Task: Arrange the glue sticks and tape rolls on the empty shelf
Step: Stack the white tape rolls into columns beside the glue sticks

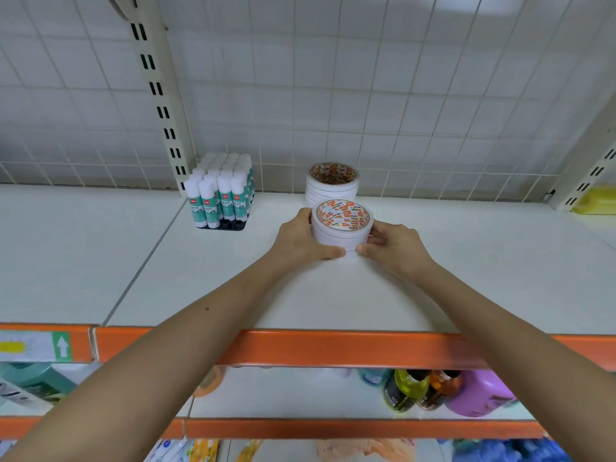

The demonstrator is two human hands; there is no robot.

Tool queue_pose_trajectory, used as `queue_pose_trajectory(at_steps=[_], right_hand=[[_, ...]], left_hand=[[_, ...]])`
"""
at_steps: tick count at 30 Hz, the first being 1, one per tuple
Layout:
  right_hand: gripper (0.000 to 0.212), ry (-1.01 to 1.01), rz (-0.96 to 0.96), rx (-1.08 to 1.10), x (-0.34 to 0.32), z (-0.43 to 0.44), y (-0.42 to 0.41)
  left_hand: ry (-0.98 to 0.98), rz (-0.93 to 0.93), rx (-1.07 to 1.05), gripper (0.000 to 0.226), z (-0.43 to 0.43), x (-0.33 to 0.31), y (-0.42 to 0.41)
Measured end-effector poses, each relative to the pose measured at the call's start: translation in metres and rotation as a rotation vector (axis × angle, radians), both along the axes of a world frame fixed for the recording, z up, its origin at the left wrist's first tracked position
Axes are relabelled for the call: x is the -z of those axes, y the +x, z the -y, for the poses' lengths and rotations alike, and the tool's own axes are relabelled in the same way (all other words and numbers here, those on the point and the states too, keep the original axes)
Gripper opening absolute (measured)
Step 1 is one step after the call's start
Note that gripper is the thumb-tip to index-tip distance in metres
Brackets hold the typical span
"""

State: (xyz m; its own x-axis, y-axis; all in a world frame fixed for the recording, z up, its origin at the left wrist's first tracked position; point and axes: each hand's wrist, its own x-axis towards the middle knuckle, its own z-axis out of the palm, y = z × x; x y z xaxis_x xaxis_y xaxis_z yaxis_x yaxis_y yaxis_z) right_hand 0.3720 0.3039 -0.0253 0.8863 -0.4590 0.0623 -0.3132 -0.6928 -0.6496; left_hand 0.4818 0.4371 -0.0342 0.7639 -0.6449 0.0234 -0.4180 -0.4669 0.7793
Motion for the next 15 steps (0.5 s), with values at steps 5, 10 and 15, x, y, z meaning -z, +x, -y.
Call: queue_pose_trajectory(at_steps=[5, 10, 15], right_hand=[[0.05, 0.013, -0.06, -0.01, -0.001, 0.004, -0.007], [0.055, 0.025, -0.032, -0.062, 0.003, 0.003, -0.019], [0.057, -0.07, -0.057, -0.176, 0.003, 0.021, -0.058]], left_hand=[[0.139, 0.112, 0.01, 0.071, -0.011, -0.006, -0.014], [0.193, 0.19, -0.042, 0.067, -0.02, -0.006, -0.039], [0.118, 0.269, -0.174, 0.061, -0.012, -0.001, -0.091]])
